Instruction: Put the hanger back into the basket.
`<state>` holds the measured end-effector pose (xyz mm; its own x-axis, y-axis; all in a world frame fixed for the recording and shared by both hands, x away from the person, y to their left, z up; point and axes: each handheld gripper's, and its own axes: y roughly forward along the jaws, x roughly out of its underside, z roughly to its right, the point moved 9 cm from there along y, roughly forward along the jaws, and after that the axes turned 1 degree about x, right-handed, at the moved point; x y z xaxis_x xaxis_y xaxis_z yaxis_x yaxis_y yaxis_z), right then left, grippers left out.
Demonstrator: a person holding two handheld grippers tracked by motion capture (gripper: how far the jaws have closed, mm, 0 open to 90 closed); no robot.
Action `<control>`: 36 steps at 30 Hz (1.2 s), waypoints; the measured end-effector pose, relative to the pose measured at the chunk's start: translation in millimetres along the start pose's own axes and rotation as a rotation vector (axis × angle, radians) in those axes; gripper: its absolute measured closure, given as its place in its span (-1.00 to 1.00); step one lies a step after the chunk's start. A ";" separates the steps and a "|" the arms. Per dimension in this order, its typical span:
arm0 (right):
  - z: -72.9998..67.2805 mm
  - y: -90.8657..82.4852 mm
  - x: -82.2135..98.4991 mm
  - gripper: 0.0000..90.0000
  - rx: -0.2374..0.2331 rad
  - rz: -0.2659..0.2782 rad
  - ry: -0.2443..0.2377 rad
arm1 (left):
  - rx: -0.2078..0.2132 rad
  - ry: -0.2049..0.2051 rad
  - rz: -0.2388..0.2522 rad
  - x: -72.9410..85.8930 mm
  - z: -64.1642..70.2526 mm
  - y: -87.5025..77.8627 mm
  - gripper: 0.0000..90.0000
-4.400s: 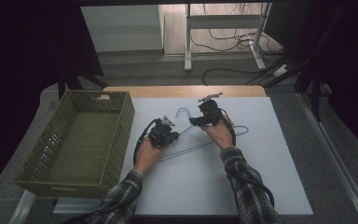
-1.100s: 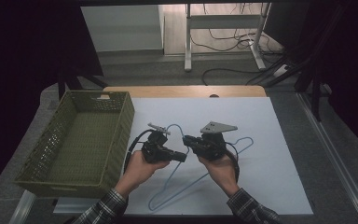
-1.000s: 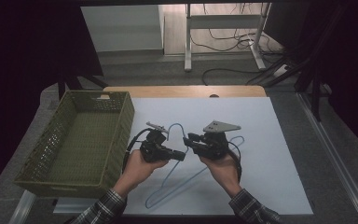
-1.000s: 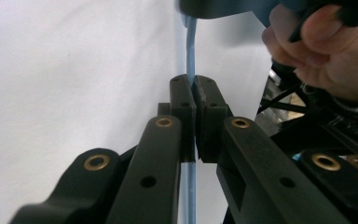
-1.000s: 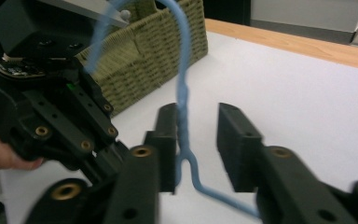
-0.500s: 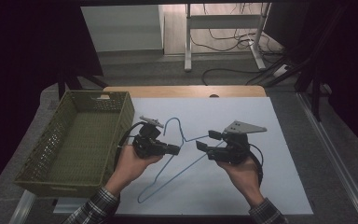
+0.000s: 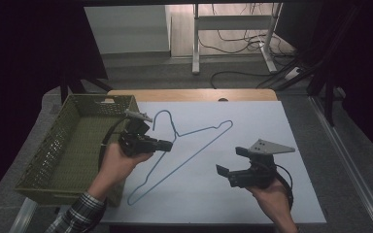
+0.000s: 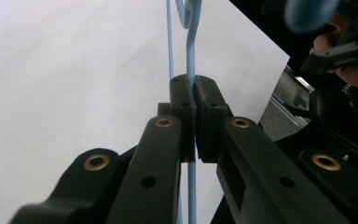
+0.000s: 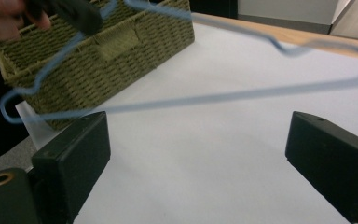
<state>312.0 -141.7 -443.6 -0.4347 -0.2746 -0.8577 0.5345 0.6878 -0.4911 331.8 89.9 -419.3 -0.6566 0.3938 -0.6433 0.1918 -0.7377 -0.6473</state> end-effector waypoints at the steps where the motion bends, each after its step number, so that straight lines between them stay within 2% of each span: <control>1: -0.4 -1.6 2.4 -0.89 -0.001 -0.007 -0.002 | -0.009 -0.001 0.004 -0.8 -1.3 -5.5 0.96; 11: 0.3 -16.5 24.6 -0.95 0.012 -0.042 -0.001 | -0.108 -0.009 0.038 -6.8 -17.7 -64.4 0.96; 12: 1.0 -18.1 26.7 -0.95 0.014 -0.044 0.003 | -0.108 -0.009 0.038 -6.8 -17.7 -64.4 0.96; 13: 2.3 -20.7 29.7 -0.95 0.019 -0.045 0.004 | -0.136 -0.009 0.041 -7.4 -22.3 -78.5 0.96; 16: 4.7 -26.1 34.4 -0.96 0.025 -0.045 0.013 | -0.169 -0.012 0.042 -7.0 -30.5 -94.9 0.96; 22: 10.7 -37.1 44.6 -0.97 0.041 -0.041 0.038 | -0.243 -0.026 0.053 -0.5 -56.3 -127.7 0.96; 25: 14.9 -41.8 50.3 -0.97 0.052 -0.036 0.049 | -0.264 -0.031 0.061 3.7 -68.6 -139.6 0.96; 26: 16.3 -43.3 52.4 -0.97 0.057 -0.038 0.053 | -0.264 -0.031 0.061 3.7 -68.6 -139.6 0.96; 27: 18.5 -45.1 54.9 -0.97 0.065 -0.038 0.056 | -0.287 -0.033 0.063 7.0 -79.1 -148.7 0.96; 31: 24.4 -50.2 61.4 -0.97 0.083 -0.035 0.074 | -0.330 -0.041 0.066 13.9 -99.0 -164.4 0.96; 32: 26.0 -51.4 63.3 -0.97 0.085 -0.033 0.083 | -0.330 -0.041 0.066 13.9 -99.0 -164.4 0.96; 33: 27.5 -52.5 65.1 -0.97 0.087 -0.035 0.089 | -0.337 -0.048 0.071 18.0 -108.7 -170.9 0.96; 36: 30.2 -53.1 67.6 -0.97 0.094 -0.036 0.098 | -0.350 -0.054 0.075 24.3 -122.3 -178.5 0.96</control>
<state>276.2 -217.1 -480.1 -0.5211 -0.2279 -0.8225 0.5806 0.6118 -0.5373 370.7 298.2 -369.4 -0.6674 0.3093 -0.6774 0.4727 -0.5269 -0.7064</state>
